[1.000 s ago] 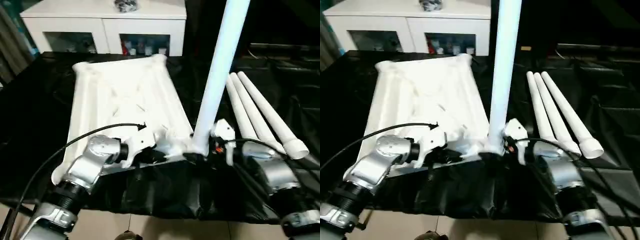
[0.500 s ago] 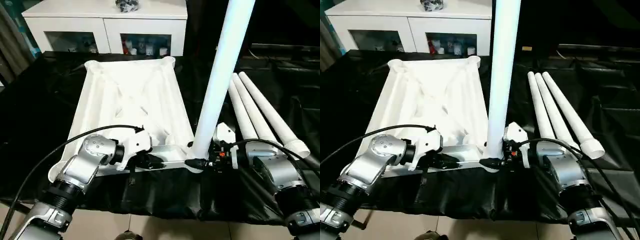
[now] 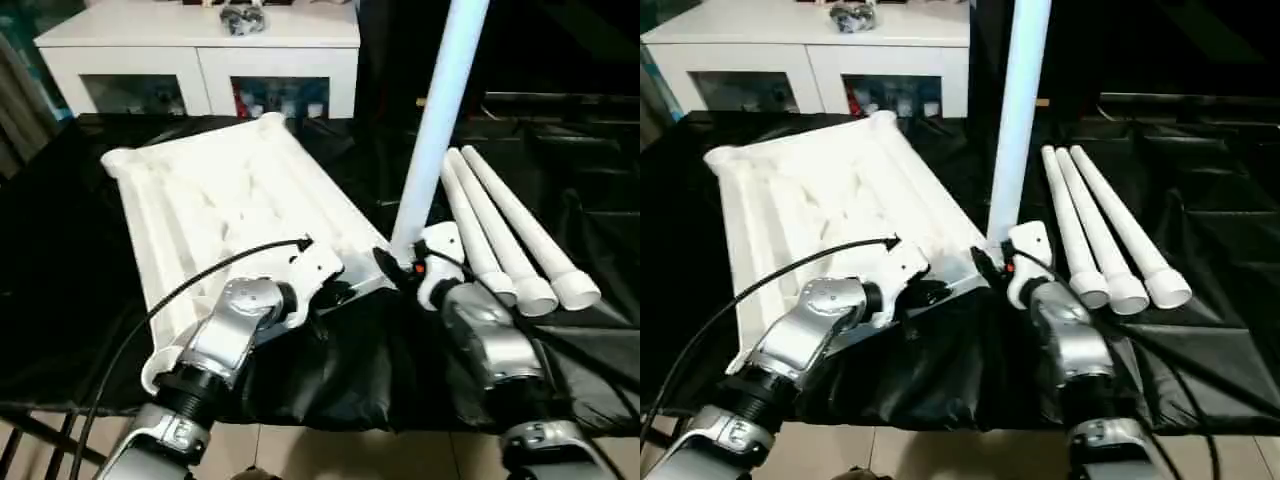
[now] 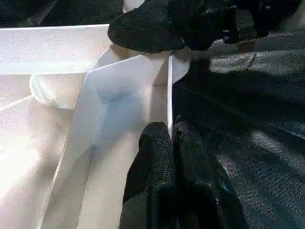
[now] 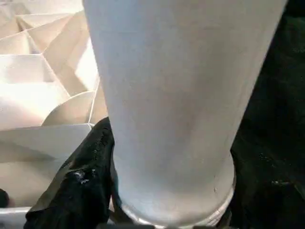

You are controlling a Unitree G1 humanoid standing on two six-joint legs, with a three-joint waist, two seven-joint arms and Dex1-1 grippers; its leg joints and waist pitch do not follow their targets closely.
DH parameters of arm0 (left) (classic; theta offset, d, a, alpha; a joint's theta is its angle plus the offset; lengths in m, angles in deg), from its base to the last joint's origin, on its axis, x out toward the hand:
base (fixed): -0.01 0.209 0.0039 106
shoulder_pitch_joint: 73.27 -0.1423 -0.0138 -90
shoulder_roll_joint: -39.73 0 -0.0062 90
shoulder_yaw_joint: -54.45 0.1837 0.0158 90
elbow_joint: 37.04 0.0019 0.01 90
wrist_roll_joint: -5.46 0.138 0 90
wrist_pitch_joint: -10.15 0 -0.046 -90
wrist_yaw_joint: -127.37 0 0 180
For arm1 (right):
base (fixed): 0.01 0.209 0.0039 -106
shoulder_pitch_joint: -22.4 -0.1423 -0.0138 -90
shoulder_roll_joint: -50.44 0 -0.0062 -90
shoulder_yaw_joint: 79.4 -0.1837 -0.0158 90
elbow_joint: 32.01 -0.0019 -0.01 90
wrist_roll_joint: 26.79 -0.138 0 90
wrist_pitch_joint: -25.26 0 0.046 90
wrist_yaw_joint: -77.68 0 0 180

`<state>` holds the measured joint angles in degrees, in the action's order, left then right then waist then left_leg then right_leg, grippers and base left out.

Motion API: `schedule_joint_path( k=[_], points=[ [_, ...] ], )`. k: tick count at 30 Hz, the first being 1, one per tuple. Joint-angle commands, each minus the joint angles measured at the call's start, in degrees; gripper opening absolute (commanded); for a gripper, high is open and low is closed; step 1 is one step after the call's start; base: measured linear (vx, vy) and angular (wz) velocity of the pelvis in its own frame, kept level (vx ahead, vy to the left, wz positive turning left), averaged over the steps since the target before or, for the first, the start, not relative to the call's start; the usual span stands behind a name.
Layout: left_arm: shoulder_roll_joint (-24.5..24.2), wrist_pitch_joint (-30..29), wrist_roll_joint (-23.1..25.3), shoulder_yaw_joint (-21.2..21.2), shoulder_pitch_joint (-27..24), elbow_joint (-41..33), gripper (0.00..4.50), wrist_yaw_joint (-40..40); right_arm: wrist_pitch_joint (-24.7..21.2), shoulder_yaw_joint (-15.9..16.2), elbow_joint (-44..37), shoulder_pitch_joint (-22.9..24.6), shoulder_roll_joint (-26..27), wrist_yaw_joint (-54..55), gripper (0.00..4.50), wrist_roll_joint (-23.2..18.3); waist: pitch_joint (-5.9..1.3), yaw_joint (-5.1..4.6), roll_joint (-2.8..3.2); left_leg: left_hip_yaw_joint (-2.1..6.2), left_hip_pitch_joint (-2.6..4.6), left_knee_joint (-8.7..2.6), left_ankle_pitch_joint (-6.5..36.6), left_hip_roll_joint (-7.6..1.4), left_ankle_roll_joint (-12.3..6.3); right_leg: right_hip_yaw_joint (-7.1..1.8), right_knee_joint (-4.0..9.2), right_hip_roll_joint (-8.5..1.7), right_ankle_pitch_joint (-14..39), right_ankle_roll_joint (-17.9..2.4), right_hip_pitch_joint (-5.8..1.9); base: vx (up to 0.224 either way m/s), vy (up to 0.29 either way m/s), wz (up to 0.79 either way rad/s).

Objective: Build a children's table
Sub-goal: Rotate leg to tighten

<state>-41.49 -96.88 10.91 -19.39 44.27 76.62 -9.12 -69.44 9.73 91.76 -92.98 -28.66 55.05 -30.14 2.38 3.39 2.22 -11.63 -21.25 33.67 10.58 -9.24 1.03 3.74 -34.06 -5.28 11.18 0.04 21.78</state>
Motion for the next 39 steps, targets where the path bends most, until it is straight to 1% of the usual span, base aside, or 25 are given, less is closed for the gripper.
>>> schedule_joint_path(
  k=[1, 3, 4, 5, 7, 8, 9, 10, 11, 12, 13, 15, 16, 17, 18, 21, 24, 28, 29, 30, 31, 32, 34, 37, 39],
  points=[
    [2.1, 2.0, 0.3, 4.4, 0.7, -1.1, 0.0, 1.6, -1.0, 4.3, 0.7, -0.6, 4.7, -4.3, 3.42, -1.2, -2.42, -0.06, -0.14, 2.93, 1.16, -5.38, 24.4, -4.12, 2.04, -2.83, 5.77, -4.31, 24.9, -8.3, -0.44, 0.0, 0.0, 0.0],
    [1.3, 2.8, 0.3, 4.5, 0.3, -1.7, 0.0, 2.8, -0.8, 4.3, 0.7, -0.8, 4.2, -4.9, 3.62, -1.0, -2.49, -0.05, -0.09, 2.96, 1.02, -5.42, 24.0, -4.15, 1.8, -2.85, 5.7, -4.35, 24.2, -8.4, -0.58, 0.0, 0.0, 0.0],
    [0.3, 3.0, 0.0, 4.5, -0.3, -2.5, 0.0, 4.0, -0.3, 4.7, 0.6, -0.8, 3.5, -5.6, 3.78, -0.3, -2.53, -0.02, -0.03, 2.89, 1.03, -5.44, 23.6, -4.22, 1.81, -2.87, 5.58, -4.24, 22.9, -8.7, -0.52, 0.0, 0.0, 0.0],
    [0.3, 3.0, 0.0, 4.5, -0.3, -2.5, 0.0, 4.0, -0.3, 4.7, 0.6, -0.8, 3.5, -5.6, 3.87, -0.3, -2.62, -0.1, -0.07, 2.89, 0.79, -5.48, 22.7, -4.23, 1.68, -2.87, 5.29, -4.23, 20.9, -9.3, -0.78, 0.0, 0.0, 0.0],
    [-2.1, 4.0, -0.3, 4.9, -1.3, -3.6, 0.0, 6.5, -0.1, 5.7, -0.4, -0.4, 1.2, -9.2, 3.91, -0.5, -2.72, 0.03, -0.13, 2.76, 0.82, -5.39, 21.6, -4.31, 1.36, -2.87, 5.01, -4.17, 18.1, -10.2, -0.84, 0.0, 0.0, 0.0],
    [-4.1, 4.7, -0.3, 5.2, -1.8, -4.2, 0.0, 8.5, -0.3, 6.4, -1.5, 0.1, -0.9, -13.2, 3.91, -1.1, -2.77, 0.03, -0.09, 2.79, 0.66, -5.37, 21.1, -4.32, 1.16, -2.85, 4.81, -4.19, 17.1, -10.5, -1.05, 0.0, 0.0, 0.0],
    [-4.3, 4.8, -0.3, 5.2, -1.8, -4.2, 0.0, 8.7, -0.3, 6.5, -1.6, 0.1, -1.1, -13.6, 3.91, -1.2, -2.86, 0.05, -0.06, 2.7, 0.46, -5.29, 19.9, -4.24, 0.44, -2.78, 4.58, -4.07, 14.9, -11.0, -1.33, 0.0, 0.0, 0.0],
    [-5.1, 5.0, -0.3, 5.3, -2.0, -4.4, 0.0, 9.6, -0.5, 6.8, -2.1, 0.4, -1.9, -15.3, 3.91, -1.4, -2.9, 0.07, 0.01, 2.51, 0.6, -5.15, 18.6, -4.3, -0.04, -2.86, 4.39, -4.03, 12.5, -11.8, -1.19, 0.0, 0.0, 0.0],
    [-6.3, 5.2, -0.2, 5.5, -2.1, -4.6, 0.0, 10.8, -0.3, 7.3, -2.6, 0.6, -3.2, -17.8, 3.91, -1.5, -3.05, 0.1, -0.02, 2.41, 0.55, -5.0, 16.7, -4.29, -0.56, -2.83, 4.02, -3.97, 9.5, -12.7, -1.39, 0.0, 0.0, 0.0],
    [-7.5, 5.6, 0.0, 5.6, -2.2, -4.8, 0.0, 12.0, -0.1, 7.7, -3.1, 0.8, -4.6, -20.1, 3.91, -1.6, -3.08, 0.16, -0.01, 2.42, 0.47, -4.95, 15.9, -4.32, -0.81, -2.8, 3.84, -3.98, 8.1, -13.1, -1.56, 0.0, 0.0, 0.0],
    [-9.4, 6.1, 0.5, 5.6, -2.3, -4.9, 0.0, 13.6, 0.2, 8.3, -3.6, 0.9, -6.7, -23.5, 3.91, -1.6, -3.25, 0.33, 0.04, 2.27, 0.67, -4.71, 14.6, -4.29, -1.56, -2.72, 3.58, -3.85, 5.7, -13.9, -1.57, 0.0, 0.0, 0.0],
    [-10.7, 6.4, 0.9, 5.7, -2.3, -4.9, 0.0, 14.6, 0.4, 8.4, -3.7, 0.8, -8.0, -25.7, 3.91, -1.6, -3.15, 0.41, 0.05, 2.09, 0.55, -4.57, 13.4, -4.28, -2.59, -2.7, 3.38, -3.86, 3.8, -14.8, -1.7, 0.0, 0.0, 0.0],
    [-10.7, 6.4, 0.9, 5.7, -2.3, -4.9, 0.0, 14.6, 0.4, 8.4, -3.7, 0.8, -8.0, -25.7, 3.91, -1.6, -3.09, 0.39, 0.27, 2.06, 0.6, -4.61, 13.4, -4.35, -2.62, -2.67, 3.43, -3.89, 4.1, -15.2, -1.72, 0.0, 0.0, 0.0],
    [-12.0, 6.6, 1.0, 5.6, -2.4, -4.9, 0.0, 15.2, 0.7, 8.4, -3.4, 0.3, -9.3, -27.5, 3.91, -1.5, -3.04, 0.46, 0.3, 2.11, 0.65, -4.64, 14.0, -4.36, -2.3, -2.65, 3.47, -3.94, 5.2, -15.4, -1.78, 0.0, 0.0, 0.0],
    [-12.6, 6.6, 0.6, 5.4, -2.4, -4.9, 0.0, 15.6, 0.9, 8.4, -3.1, 0.0, -10.0, -28.1, 3.91, -1.4, -2.97, 0.42, 0.21, 2.09, 0.61, -4.68, 14.5, -4.34, -2.22, -2.66, 3.59, -3.96, 6.3, -15.4, -1.76, 0.0, 0.0, 0.0],
    [-13.2, 6.4, -0.3, 5.0, -2.7, -5.1, 0.0, 16.4, 1.1, 8.4, -2.7, -0.5, -10.9, -29.3, 3.91, -1.2, -2.77, 0.35, 0.19, 2.17, 0.91, -4.93, 17.5, -4.46, -0.78, -2.74, 3.95, -3.95, 11.0, -14.7, -1.54, 0.0, 0.0, 0.0],
    [-14.0, 5.2, -3.7, 4.2, -3.7, -5.7, 0.0, 20.3, 1.4, 9.2, -3.0, -0.6, -12.1, -32.4, 3.91, -1.8, -2.82, 0.38, 0.15, 2.22, 0.83, -4.98, 17.7, -4.42, -0.25, -2.73, 3.87, -3.93, 11.5, -14.6, -1.6, 0.0, 0.0, 0.0],
    [-14.9, 5.0, -5.1, 4.5, -4.1, -6.2, 0.0, 23.4, 1.3, 10.0, -3.8, -0.5, -12.8, -35.5, 3.91, -2.3, -2.95, 0.36, 0.02, 2.11, 0.74, -4.85, 16.0, -4.47, -0.95, -2.71, 3.56, -3.84, 8.9, -15.3, -1.65, 0.0, 0.0, 0.0],
    [-15.4, 5.1, -5.3, 4.8, -4.1, -6.3, 0.0, 24.6, 1.0, 10.5, -4.2, -0.5, -13.2, -37.0, 3.91, -2.6, -3.0, 0.47, 0.02, 2.0, 0.77, -4.7, 15.1, -4.41, -1.62, -2.67, 3.46, -3.81, 7.6, -15.7, -1.7, 0.0, 0.0, 0.0],
    [-16.2, 5.4, -5.0, 5.4, -3.7, -5.9, 0.0, 25.9, 0.3, 11.3, -5.0, -0.3, -14.1, -40.3, 3.91, -3.3, -2.98, 0.46, -0.46, 1.96, 0.71, -4.7, 14.7, -4.47, -1.95, -2.66, 3.44, -3.79, 7.5, -15.7, -1.76, 0.0, 0.0, 0.0],
    [-16.3, 5.5, -4.8, 5.6, -3.5, -5.7, 0.0, 26.0, 0.2, 11.5, -5.1, -0.3, -14.3, -41.2, 3.91, -3.4, -2.97, 0.68, -0.24, 1.97, 0.65, -4.63, 14.3, -4.51, -2.49, -2.68, 3.35, -3.93, 7.7, -15.8, -1.82, 0.0, 0.0, 0.0],
    [-16.6, 5.6, -4.7, 5.7, -3.2, -5.4, 0.0, 26.2, 0.1, 11.9, -5.0, -0.4, -14.7, -42.2, 3.91, -3.2, -2.93, 0.73, -0.21, 1.94, 0.67, -4.62, 14.4, -4.53, -2.63, -2.67, 3.46, -3.95, 8.6, -15.8, -1.69, 0.0, 0.0, 0.0],
    [-17.0, 6.2, -4.6, 5.8, -2.5, -4.6, 0.0, 26.4, 0.2, 12.7, -4.5, -0.7, -15.4, -44.0, 3.64, -2.8, -2.85, 0.92, -0.19, 1.95, 0.79, -4.67, 15.0, -4.58, -2.26, -2.72, 3.61, -4.0, 10.3, -15.6, -1.59, 0.0, 0.0, 0.0],
    [-17.4, 6.7, -4.4, 5.9, -2.0, -3.7, 0.0, 26.8, 0.7, 13.7, -4.0, -1.0, -16.2, -46.0, 3.45, -2.0, -2.78, 1.17, -0.1, 2.02, 0.95, -4.77, 16.3, -4.61, -1.3, -2.77, 3.77, -4.05, 12.5, -15.1, -1.5, 0.0, 0.0, 0.0],
    [-17.6, 7.1, -4.0, 6.0, -1.9, -3.3, 0.0, 26.8, 0.8, 14.1, -4.1, -1.0, -16.6, -46.8, 3.17, -1.8, -2.79, 1.22, -0.2, 2.04, 0.97, -4.81, 16.6, -4.59, -1.0, -2.82, 3.8, -4.02, 12.7, -14.8, -1.48, 0.0, 0.0, 0.0]
  ],
)
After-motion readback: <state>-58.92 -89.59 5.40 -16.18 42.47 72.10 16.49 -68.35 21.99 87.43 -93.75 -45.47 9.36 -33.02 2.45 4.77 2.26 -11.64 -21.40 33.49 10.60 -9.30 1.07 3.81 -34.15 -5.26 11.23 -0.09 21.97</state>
